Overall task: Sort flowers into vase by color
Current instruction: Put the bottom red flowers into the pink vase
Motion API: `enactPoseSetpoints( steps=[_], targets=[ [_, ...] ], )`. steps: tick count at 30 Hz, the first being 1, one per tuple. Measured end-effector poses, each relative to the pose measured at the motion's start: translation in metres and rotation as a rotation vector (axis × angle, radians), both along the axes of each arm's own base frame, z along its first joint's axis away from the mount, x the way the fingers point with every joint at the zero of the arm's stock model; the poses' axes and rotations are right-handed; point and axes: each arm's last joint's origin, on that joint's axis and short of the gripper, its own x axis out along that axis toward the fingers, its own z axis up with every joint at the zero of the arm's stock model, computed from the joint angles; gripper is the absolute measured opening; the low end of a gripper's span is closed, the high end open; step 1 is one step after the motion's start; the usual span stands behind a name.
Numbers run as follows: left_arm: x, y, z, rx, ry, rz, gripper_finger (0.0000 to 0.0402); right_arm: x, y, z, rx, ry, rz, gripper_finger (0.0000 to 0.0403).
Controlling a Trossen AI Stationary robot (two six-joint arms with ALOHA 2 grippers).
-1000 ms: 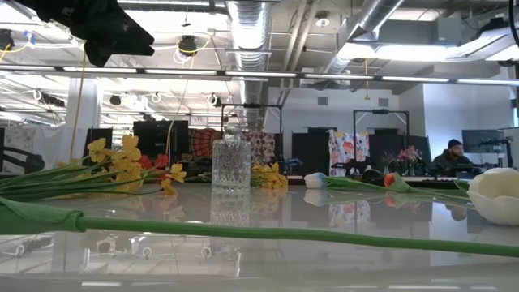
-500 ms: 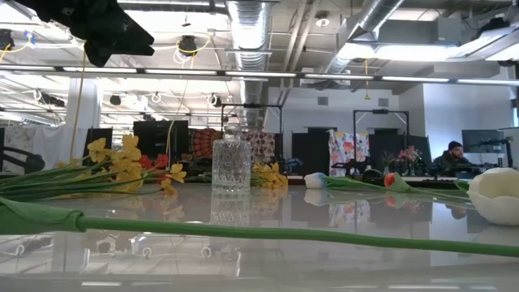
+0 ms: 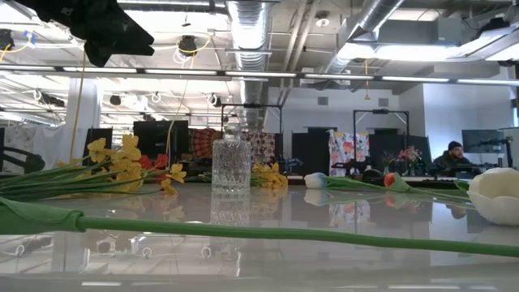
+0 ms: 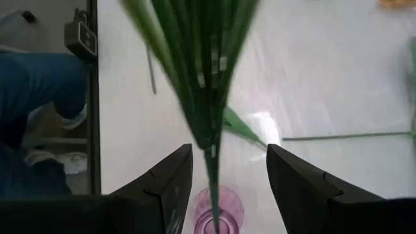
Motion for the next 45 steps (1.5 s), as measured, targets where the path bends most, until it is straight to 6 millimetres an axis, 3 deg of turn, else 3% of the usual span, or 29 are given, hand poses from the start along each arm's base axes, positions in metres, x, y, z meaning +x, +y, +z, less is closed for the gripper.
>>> enactPoseSetpoints(
  steps=[5,18,24,33,45],
  targets=[
    [0.0,0.0,0.0,0.015,0.005,-0.005,0.0116,0.003,0.001,-0.002,0.039,0.05,0.008,0.022],
    [0.0,0.0,0.0,0.018,0.005,0.001,0.0116,0.021,-0.001,-0.007,-0.044,-0.057,0.049,0.022],
    [0.0,0.0,0.0,0.018,0.005,0.001,0.0116,0.026,-0.003,-0.005,-0.027,-0.073,0.027,0.0184],
    [0.0,0.0,0.0,0.019,0.005,0.001,0.0116,0.01,0.007,-0.004,-0.011,-0.135,0.03,0.0034],
    [0.0,0.0,0.0,0.019,0.005,0.002,0.0116,-0.035,0.014,-0.006,-0.022,-0.367,-0.029,0.004]
  ],
)
